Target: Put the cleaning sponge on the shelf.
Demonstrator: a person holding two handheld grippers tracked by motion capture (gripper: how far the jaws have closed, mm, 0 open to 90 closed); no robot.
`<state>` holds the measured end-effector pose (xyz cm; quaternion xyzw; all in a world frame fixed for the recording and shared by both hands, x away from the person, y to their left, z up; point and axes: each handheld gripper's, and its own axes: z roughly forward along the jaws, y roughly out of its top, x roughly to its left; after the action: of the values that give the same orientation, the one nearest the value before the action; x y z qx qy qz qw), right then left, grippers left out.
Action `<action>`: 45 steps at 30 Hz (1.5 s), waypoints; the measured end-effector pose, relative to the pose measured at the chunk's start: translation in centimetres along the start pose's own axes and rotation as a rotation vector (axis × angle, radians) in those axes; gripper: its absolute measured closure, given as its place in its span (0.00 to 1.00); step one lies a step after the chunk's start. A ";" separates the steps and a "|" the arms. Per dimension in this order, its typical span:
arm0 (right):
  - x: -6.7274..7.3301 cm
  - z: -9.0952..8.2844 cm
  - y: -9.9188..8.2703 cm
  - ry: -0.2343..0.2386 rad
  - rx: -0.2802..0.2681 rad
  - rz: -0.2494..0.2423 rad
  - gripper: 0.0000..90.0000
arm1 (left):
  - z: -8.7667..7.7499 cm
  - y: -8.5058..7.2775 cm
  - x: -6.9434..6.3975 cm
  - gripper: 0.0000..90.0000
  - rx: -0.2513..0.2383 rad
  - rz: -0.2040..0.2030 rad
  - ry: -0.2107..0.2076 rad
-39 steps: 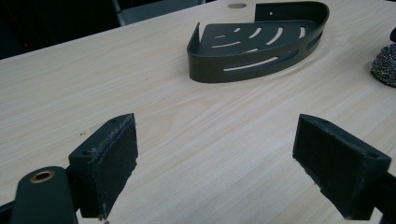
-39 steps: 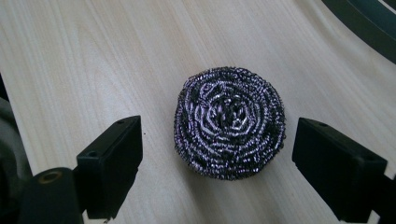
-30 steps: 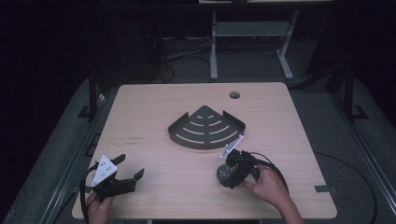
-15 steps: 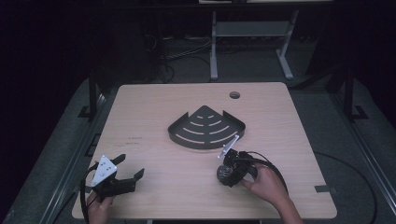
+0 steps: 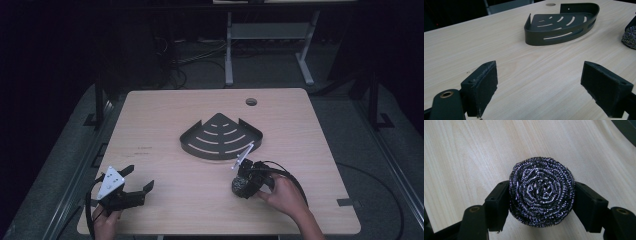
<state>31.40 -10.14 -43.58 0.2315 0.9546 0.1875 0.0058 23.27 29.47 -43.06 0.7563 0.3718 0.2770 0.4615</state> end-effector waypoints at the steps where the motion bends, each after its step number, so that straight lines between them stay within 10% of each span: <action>1: 0.0 -0.1 0.0 0.004 -0.006 -0.001 0.38 | 0.0 0.0 0.0 0.15 0.001 0.001 -0.001; 27: -1.0 -4.1 3.1 0.012 -0.062 -0.024 0.38 | 0.1 0.0 -0.1 0.15 0.002 0.000 -0.003; 45: -4.4 -5.4 8.3 0.013 -0.048 -0.031 0.38 | 0.2 0.1 -0.3 0.15 0.009 0.020 -0.006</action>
<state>38.48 -7.22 -35.88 0.2154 0.9533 0.2116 0.0081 23.29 29.07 -43.06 0.7629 0.3643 0.2776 0.4563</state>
